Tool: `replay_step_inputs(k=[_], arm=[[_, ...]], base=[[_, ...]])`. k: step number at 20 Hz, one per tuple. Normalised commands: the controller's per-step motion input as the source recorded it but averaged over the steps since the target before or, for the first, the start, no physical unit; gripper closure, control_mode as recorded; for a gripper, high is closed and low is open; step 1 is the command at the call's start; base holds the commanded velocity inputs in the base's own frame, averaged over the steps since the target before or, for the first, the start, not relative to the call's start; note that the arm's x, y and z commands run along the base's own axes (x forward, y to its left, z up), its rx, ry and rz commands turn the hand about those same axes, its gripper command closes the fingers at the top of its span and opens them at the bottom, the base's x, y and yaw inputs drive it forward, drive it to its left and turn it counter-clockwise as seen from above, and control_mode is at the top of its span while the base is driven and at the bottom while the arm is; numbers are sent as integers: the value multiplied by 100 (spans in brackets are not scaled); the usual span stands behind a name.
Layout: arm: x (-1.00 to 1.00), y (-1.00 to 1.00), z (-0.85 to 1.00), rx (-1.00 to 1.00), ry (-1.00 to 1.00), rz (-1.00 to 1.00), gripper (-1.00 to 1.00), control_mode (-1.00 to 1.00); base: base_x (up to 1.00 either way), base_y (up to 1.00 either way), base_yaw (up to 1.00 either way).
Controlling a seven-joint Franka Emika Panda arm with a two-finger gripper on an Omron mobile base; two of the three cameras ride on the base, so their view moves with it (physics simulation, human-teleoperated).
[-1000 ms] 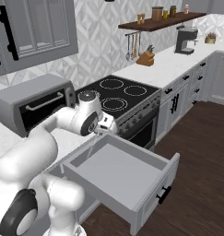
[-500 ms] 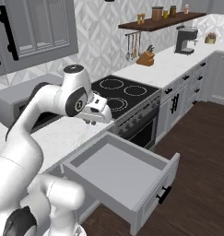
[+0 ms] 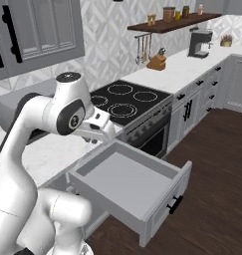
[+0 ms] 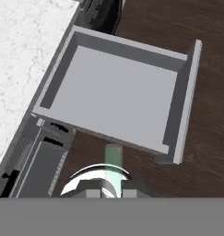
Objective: Take a straw from the drawer in front and place it inside the glass cup on the dining counter.
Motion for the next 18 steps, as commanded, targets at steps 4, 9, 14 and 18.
replay_step_inputs(k=[4, 9, 14, 18], arm=[[0, 0, 0, 0, 0, 0, 100, 100], [0, 0, 0, 0, 0, 0, 100, 100], [0, 0, 0, 0, 0, 0, 100, 100], [0, 0, 0, 0, 0, 0, 100, 100]], base=[[-100, -72, -10], [-73, -99, -34], [0, -95, -69], [0, -83, -76]])
